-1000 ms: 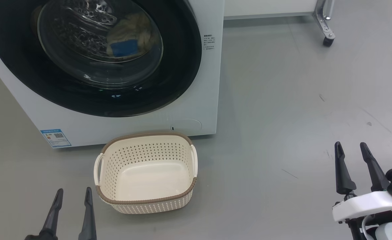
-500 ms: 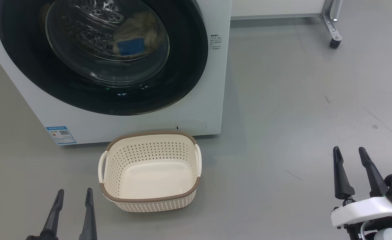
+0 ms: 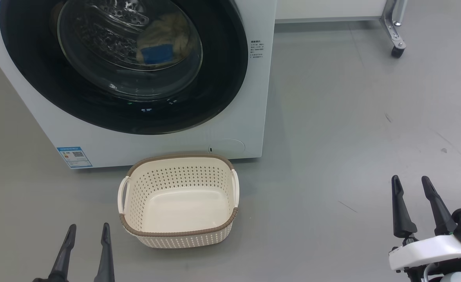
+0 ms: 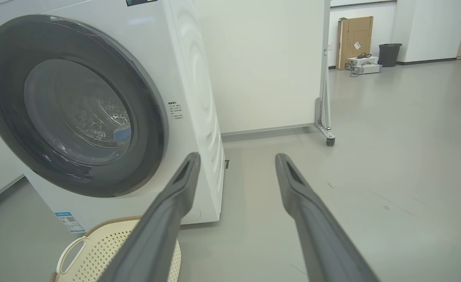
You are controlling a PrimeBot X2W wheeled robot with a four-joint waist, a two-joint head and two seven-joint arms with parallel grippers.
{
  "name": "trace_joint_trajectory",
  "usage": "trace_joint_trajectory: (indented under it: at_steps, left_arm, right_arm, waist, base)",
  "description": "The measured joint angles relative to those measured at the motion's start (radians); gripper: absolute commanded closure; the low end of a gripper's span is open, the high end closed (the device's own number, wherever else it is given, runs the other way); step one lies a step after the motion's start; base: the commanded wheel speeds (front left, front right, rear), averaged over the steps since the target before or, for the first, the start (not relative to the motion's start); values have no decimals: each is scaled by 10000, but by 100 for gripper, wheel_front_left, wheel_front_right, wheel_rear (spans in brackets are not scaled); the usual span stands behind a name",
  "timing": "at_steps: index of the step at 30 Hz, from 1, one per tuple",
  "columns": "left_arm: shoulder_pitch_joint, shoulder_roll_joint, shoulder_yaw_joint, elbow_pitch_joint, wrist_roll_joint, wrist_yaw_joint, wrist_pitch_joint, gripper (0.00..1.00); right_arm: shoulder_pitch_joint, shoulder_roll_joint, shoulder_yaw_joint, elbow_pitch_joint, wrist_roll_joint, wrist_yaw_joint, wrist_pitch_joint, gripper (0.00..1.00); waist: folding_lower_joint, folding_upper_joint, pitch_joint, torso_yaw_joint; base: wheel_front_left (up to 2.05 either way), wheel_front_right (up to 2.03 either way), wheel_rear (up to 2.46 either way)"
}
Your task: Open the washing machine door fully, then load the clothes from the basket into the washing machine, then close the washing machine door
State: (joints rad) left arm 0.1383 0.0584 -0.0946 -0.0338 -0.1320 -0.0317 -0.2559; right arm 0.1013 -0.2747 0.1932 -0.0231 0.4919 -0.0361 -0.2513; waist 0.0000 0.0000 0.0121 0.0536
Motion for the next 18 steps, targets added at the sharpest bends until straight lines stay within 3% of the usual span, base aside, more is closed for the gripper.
trace_joint_trajectory:
  at_steps: [18]
  left_arm:
    - [76,-27,-6,90,29,-19,0,0]
  right_arm:
    - [196,33,-4,100,-267,0,0,0]
  waist:
    - [0,0,-52,70]
  base:
    - [0,0,0]
